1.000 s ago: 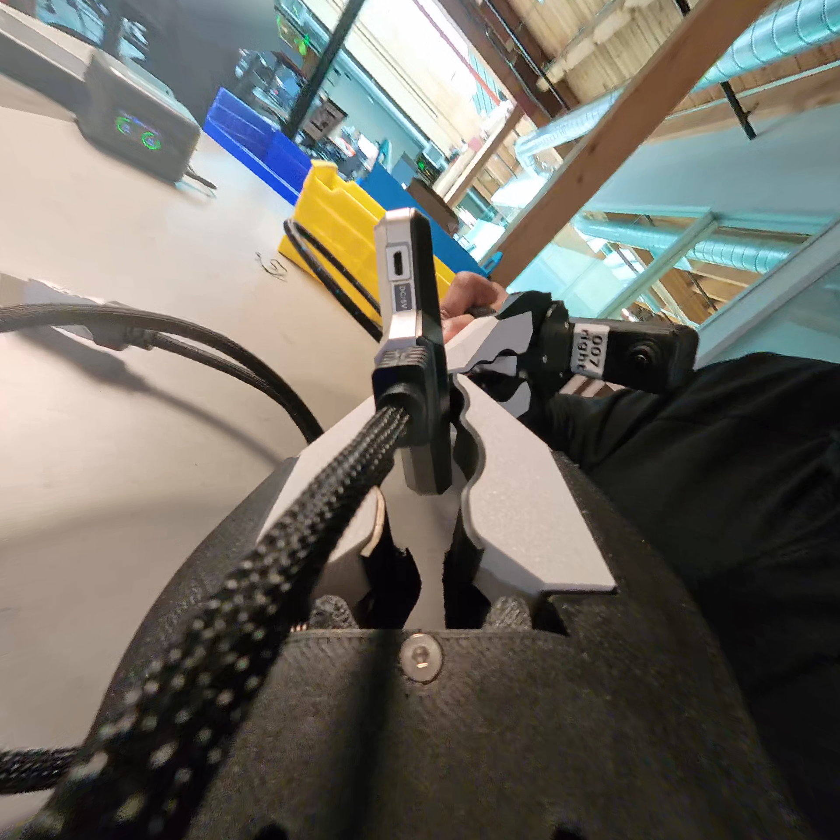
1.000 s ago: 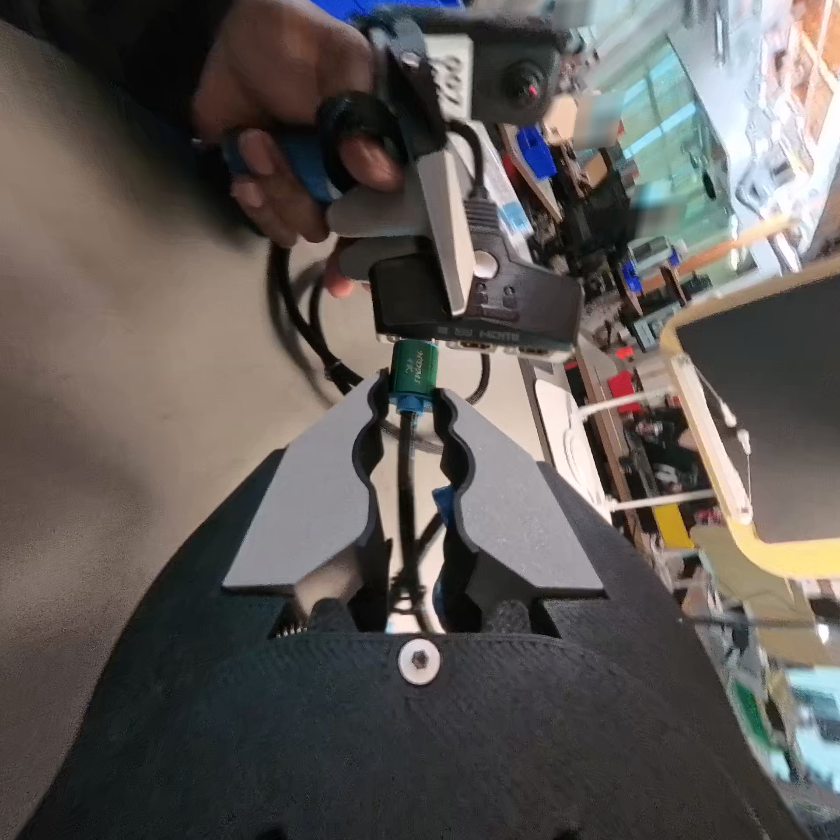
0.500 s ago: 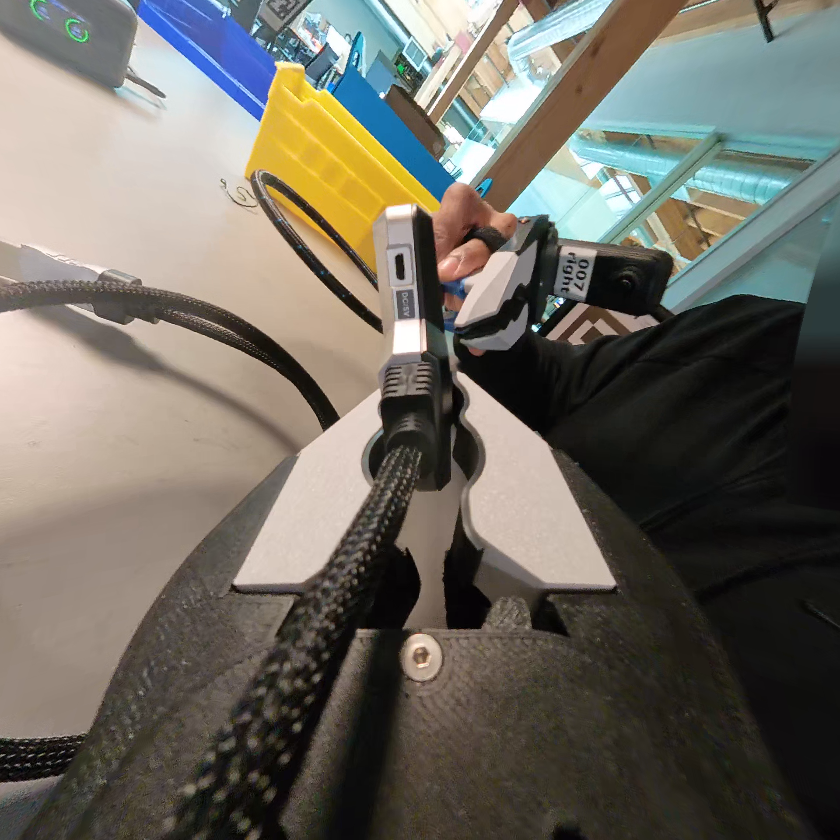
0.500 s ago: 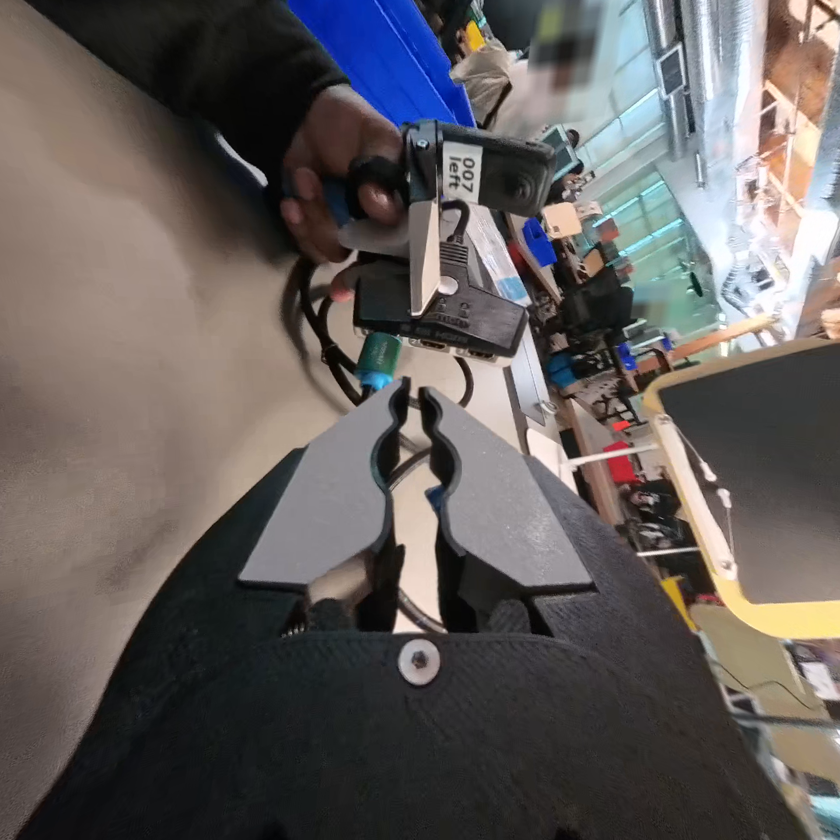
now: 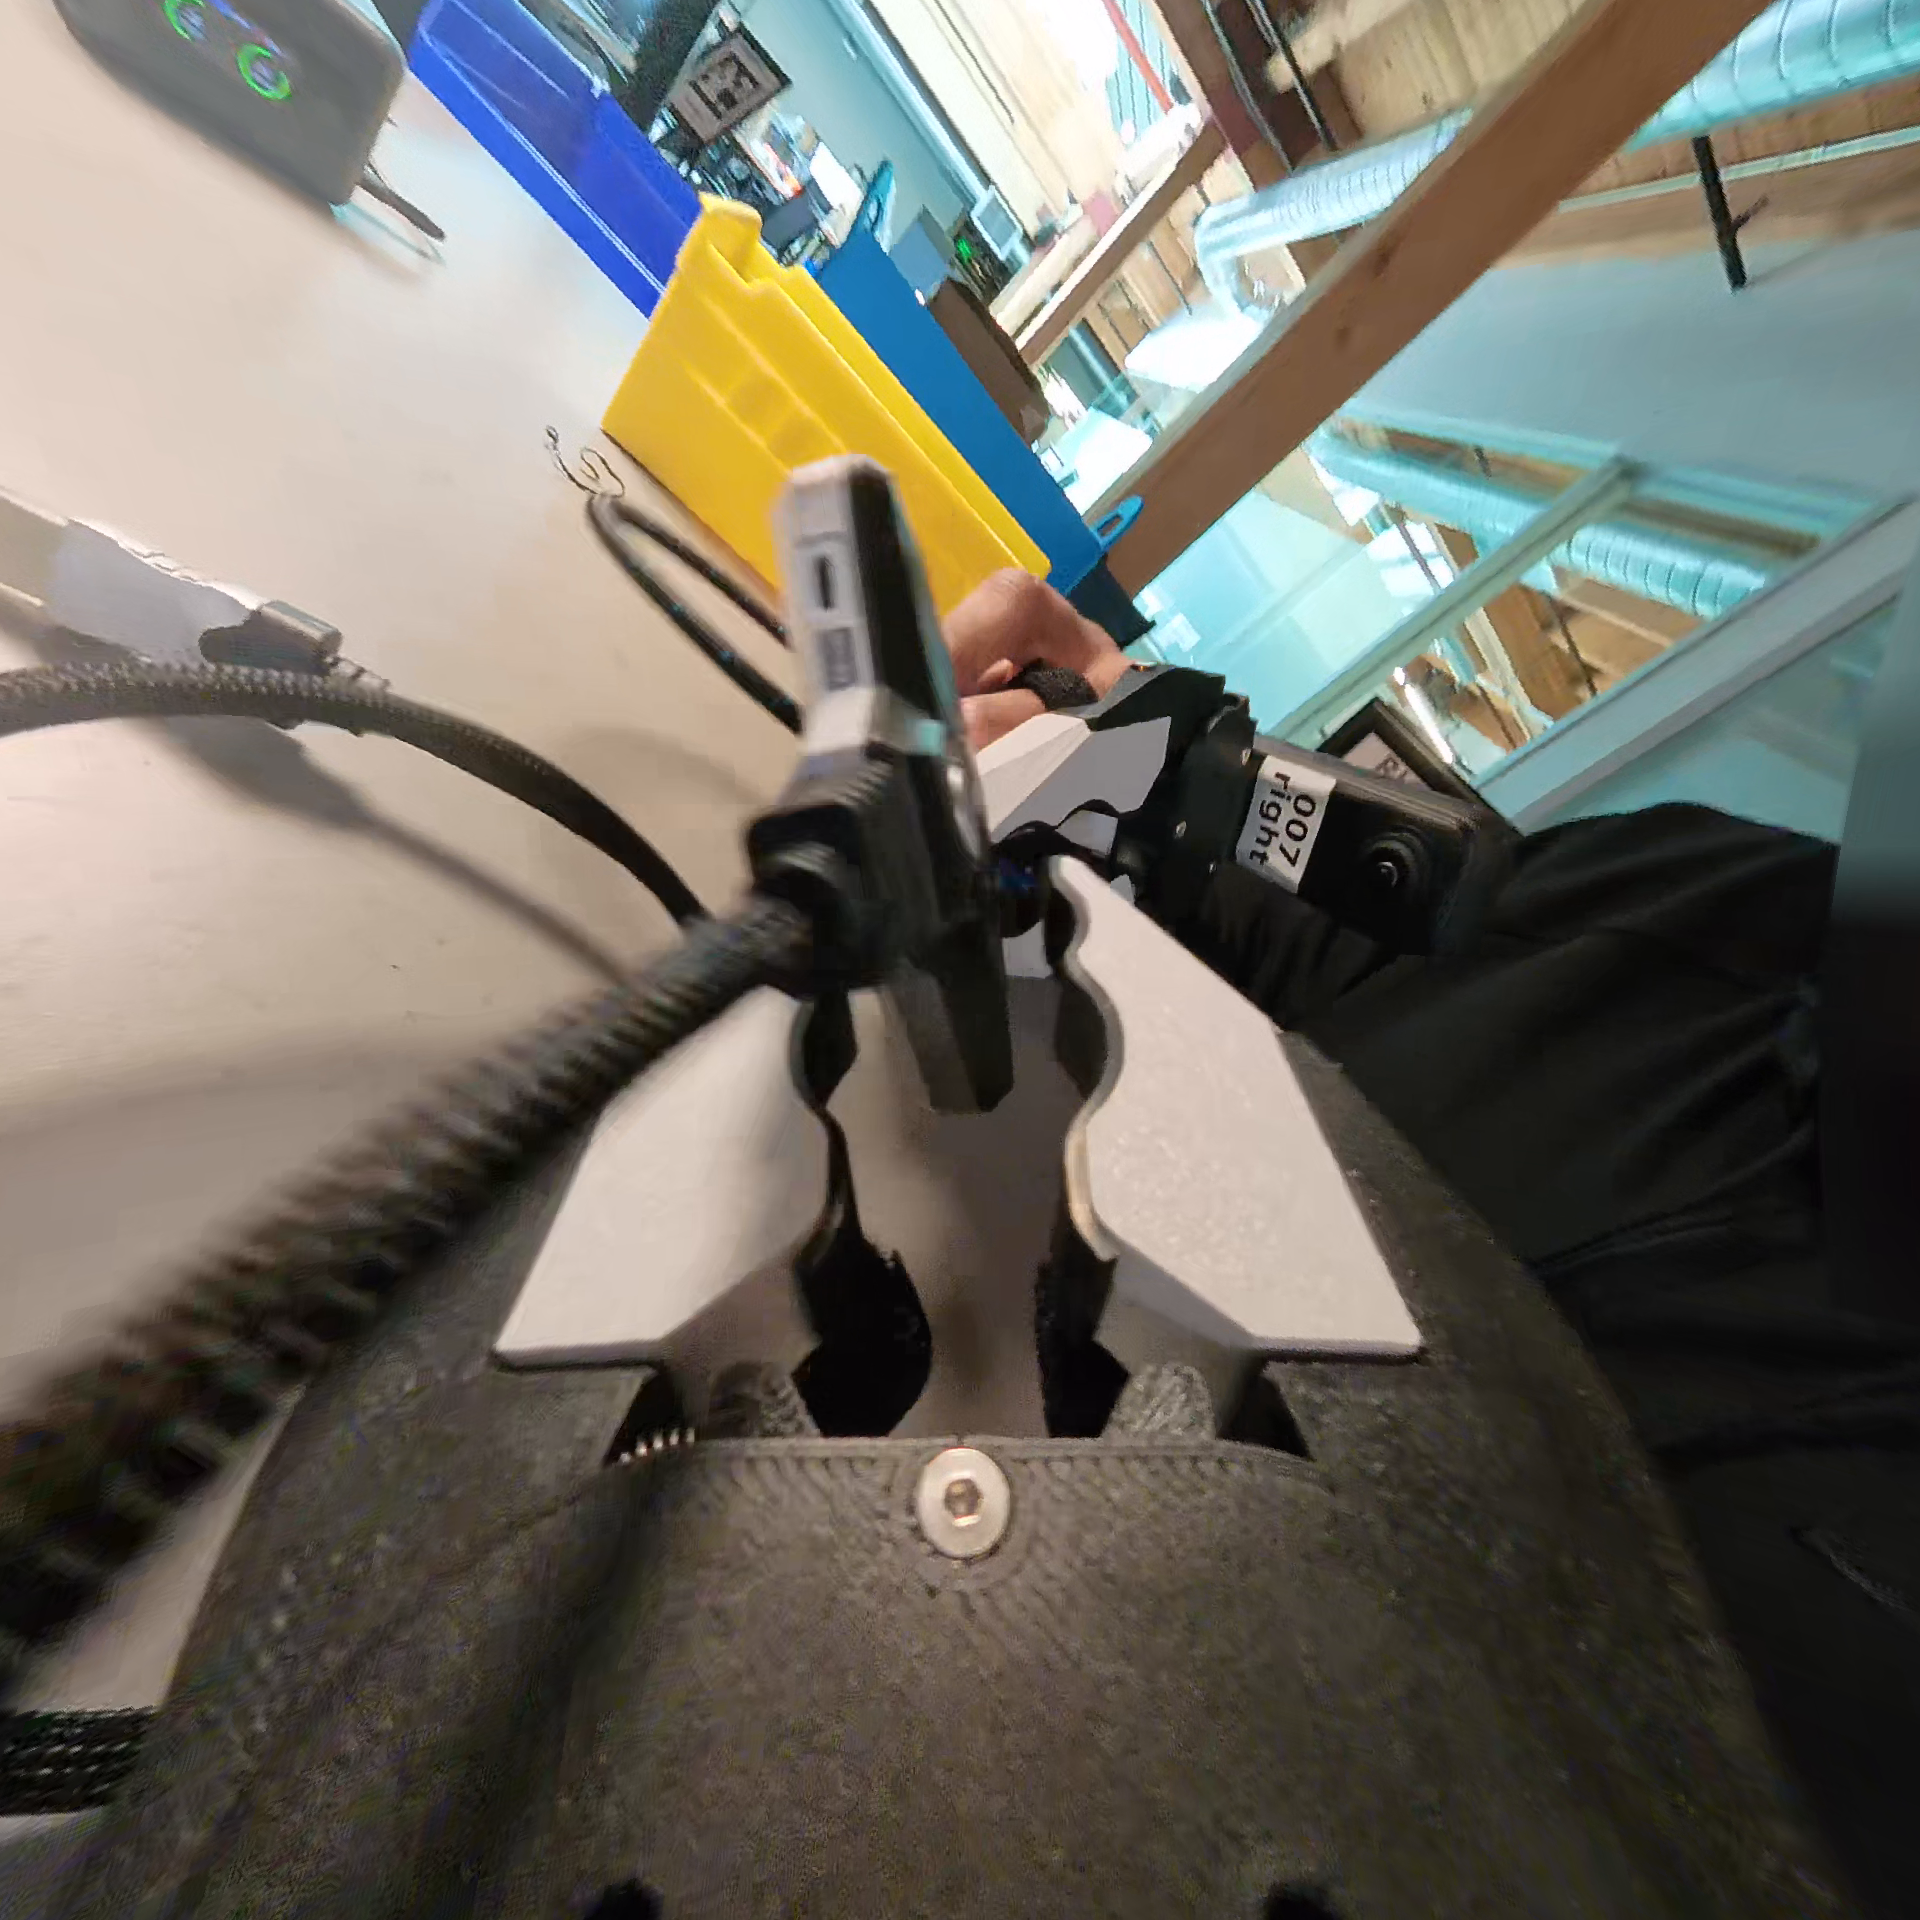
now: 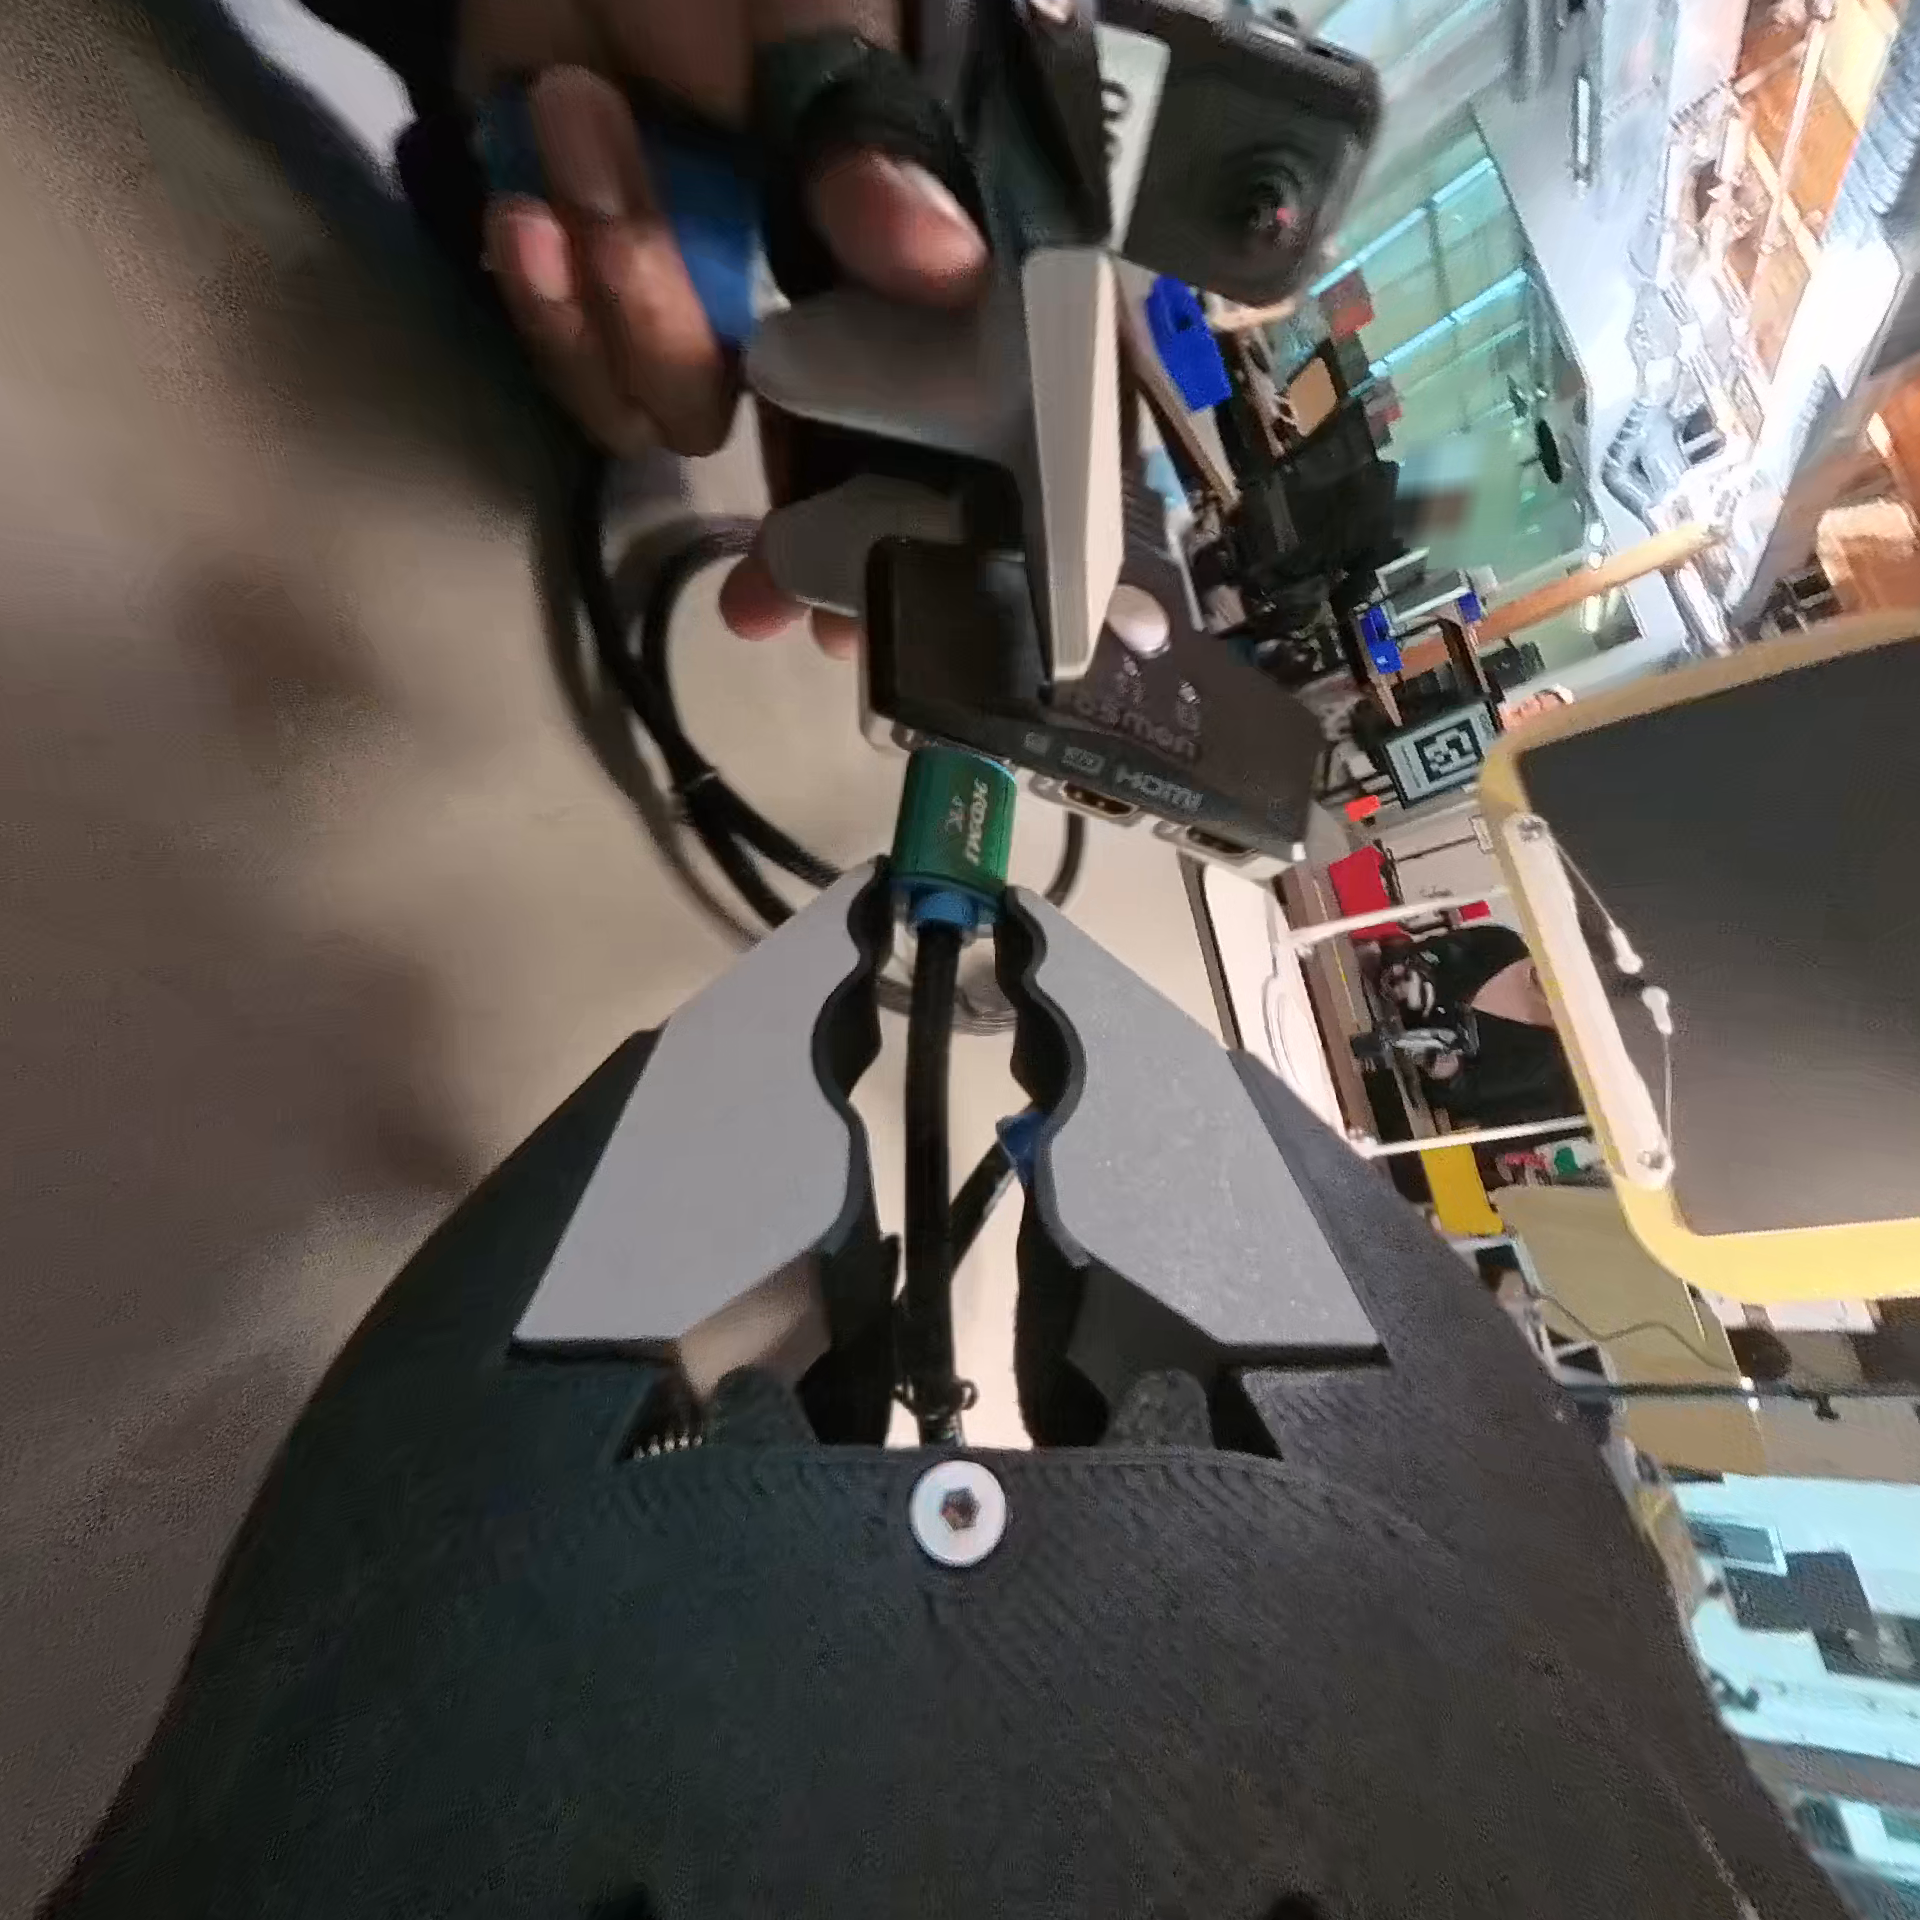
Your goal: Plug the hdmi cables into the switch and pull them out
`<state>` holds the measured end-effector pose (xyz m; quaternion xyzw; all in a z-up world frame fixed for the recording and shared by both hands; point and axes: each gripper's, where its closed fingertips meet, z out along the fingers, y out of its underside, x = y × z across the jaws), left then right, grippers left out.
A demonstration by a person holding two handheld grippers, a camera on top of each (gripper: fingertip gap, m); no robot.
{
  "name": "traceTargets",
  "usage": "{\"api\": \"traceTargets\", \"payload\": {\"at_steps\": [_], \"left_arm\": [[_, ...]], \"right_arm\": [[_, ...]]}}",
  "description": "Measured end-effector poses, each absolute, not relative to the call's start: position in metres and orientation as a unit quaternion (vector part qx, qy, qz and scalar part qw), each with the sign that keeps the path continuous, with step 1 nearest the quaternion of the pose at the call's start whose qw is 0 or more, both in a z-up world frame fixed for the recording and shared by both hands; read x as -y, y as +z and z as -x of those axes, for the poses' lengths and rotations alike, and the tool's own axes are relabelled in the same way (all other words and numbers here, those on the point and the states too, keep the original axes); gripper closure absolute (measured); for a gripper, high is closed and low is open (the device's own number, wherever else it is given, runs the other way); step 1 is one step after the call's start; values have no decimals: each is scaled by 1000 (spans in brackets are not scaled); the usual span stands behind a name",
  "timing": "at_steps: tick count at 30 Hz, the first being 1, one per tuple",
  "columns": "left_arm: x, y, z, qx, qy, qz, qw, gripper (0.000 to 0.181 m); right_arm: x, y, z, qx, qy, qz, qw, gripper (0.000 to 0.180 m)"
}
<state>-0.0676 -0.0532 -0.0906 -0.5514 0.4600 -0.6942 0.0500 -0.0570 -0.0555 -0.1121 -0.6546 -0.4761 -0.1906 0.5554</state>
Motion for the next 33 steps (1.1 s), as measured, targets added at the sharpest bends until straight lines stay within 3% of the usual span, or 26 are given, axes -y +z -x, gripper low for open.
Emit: {"api": "traceTargets", "payload": {"at_steps": [2,8,13,24,33], "left_arm": [[52,-91,65,-443,-692,568,46,130],[49,-91,55,-371,-703,606,28,132],[34,-90,50,-279,-729,624,27,153],[20,-93,49,-276,-695,646,151,160],[27,-80,49,-316,-703,611,179,161]], "right_arm": [[52,-109,53,459,-199,658,562,161],[44,-101,37,414,-230,669,572,164],[42,-99,41,405,-243,666,577,164],[39,-114,45,410,-202,693,558,162],[45,-109,40,408,-173,701,559,170]]}}
